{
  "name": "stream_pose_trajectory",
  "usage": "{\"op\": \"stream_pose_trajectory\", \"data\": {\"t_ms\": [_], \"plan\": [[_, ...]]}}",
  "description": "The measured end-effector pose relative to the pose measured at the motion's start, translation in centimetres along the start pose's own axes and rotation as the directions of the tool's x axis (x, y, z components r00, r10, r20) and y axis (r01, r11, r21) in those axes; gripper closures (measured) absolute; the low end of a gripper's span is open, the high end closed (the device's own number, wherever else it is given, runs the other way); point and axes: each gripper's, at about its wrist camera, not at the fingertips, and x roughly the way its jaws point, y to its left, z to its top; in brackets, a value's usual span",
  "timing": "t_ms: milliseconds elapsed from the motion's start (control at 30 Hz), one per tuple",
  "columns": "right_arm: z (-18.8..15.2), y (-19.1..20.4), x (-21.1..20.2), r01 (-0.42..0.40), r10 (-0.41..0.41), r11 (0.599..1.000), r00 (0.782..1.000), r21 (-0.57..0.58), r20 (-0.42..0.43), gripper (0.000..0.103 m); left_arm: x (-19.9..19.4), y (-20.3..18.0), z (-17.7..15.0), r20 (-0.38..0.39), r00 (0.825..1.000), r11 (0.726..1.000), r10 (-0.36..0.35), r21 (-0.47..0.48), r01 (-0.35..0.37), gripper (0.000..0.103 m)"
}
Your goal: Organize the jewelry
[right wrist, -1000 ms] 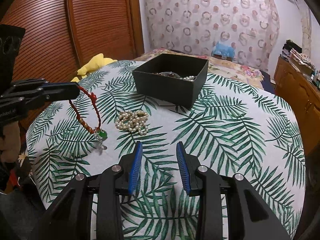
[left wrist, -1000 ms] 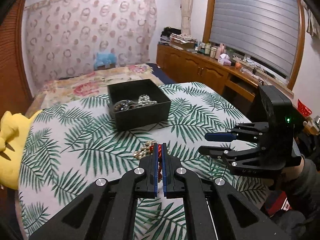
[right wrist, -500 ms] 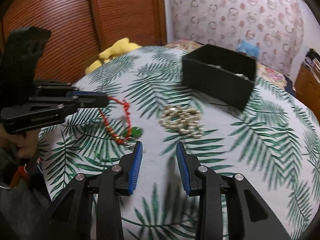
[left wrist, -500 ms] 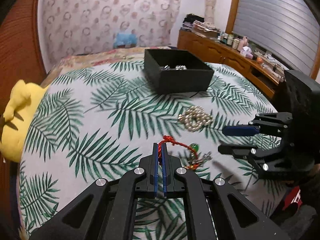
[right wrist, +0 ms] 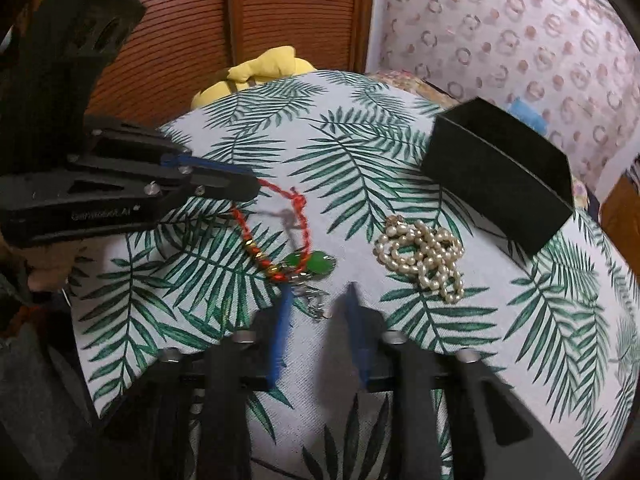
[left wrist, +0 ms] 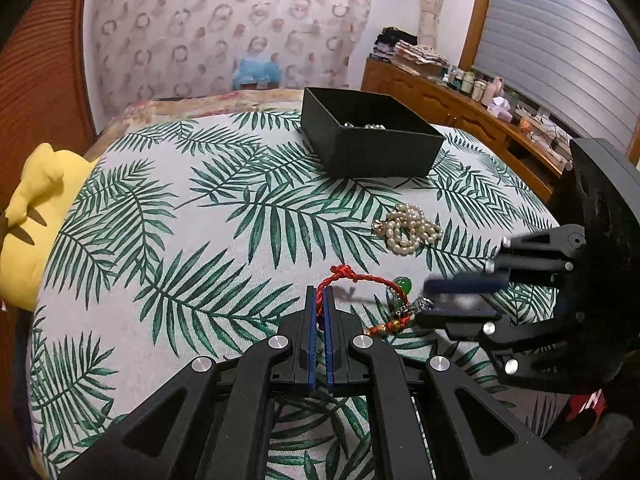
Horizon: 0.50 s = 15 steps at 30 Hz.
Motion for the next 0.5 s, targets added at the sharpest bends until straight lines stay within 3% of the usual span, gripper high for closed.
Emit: {"op": "stream_pose_trajectory", "data": {"t_ms": [67,200,500], "plan": [[-0.1,0.1,0.0,-0.002,0.002,1.000,1.000,-0.010,0.000,0.098,0.0,-0.1,0.1,0.001,1.000,1.000,-0.001,0.001,0.001,0.101],[-0.2,-0.2,-0.4,-0.019,0.019,1.000,1.000,-0.009,0.004,0.099,0.3,-0.3,0.4,-0.001,1.000,1.000,-0.002,0.008,0.002,0.101],[1.2,-2.0,-4.0,-0.038,0.032,0.998,0.992,0.044,0.125,0.099,0.4,-1.7,1.2,0.007,1.000,0.999,-0.012,0.040,0.012,0.101]]}}
